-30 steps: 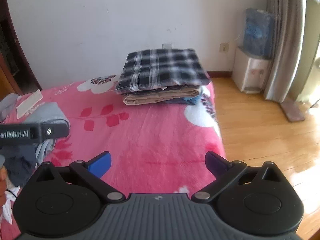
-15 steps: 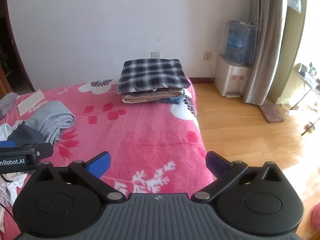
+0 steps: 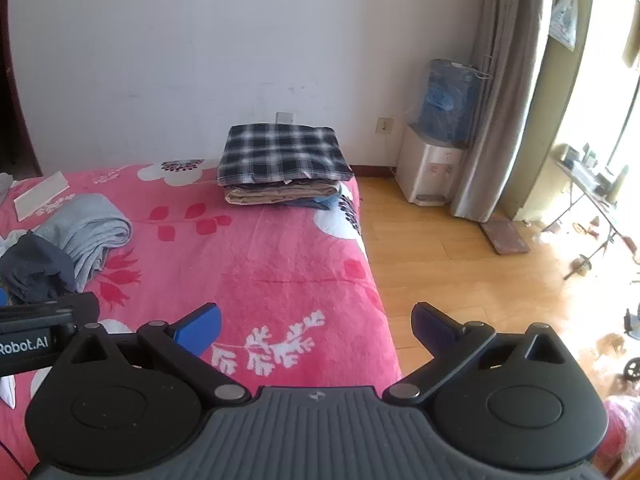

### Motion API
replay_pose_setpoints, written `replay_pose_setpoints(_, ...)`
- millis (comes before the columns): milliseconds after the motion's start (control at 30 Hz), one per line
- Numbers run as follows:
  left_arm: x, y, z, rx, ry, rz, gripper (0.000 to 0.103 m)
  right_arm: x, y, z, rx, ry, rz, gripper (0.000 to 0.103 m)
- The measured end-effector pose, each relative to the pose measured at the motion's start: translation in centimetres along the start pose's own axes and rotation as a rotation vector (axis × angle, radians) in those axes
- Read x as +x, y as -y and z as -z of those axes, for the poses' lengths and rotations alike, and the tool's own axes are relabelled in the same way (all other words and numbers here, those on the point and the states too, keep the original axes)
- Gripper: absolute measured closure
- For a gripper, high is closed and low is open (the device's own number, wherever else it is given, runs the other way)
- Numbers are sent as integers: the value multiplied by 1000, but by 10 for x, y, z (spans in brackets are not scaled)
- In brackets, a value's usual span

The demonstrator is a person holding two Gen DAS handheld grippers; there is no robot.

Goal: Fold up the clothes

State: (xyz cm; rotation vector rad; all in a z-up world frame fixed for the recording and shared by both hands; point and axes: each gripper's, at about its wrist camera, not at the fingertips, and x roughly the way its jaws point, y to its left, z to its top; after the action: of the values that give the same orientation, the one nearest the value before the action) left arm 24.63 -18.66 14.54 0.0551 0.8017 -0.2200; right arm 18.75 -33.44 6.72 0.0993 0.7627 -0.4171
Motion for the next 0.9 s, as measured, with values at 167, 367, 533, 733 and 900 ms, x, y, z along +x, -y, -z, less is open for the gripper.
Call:
replay_pose_setpoints(167, -3, 3, 1, 20, 8, -18, 0, 1, -2, 4, 0, -14, 4, 0)
replay_pose_setpoints(367, -2, 2, 2, 14, 3, -26, 0, 1, -3, 6, -15, -14, 3, 0)
replay_pose_setpoints(533, -4, 3, 2, 11, 4, -29, 0, 2, -1, 7, -16, -16, -6, 0)
replay_pose_setpoints(733, -4, 5, 4, 20, -1, -45, 0, 2, -1, 9, -18, -18, -6, 0)
replay_pose_setpoints(900, -6, 6, 6, 19, 2, -48, 0, 1, -1, 10, -21, -15, -6, 0)
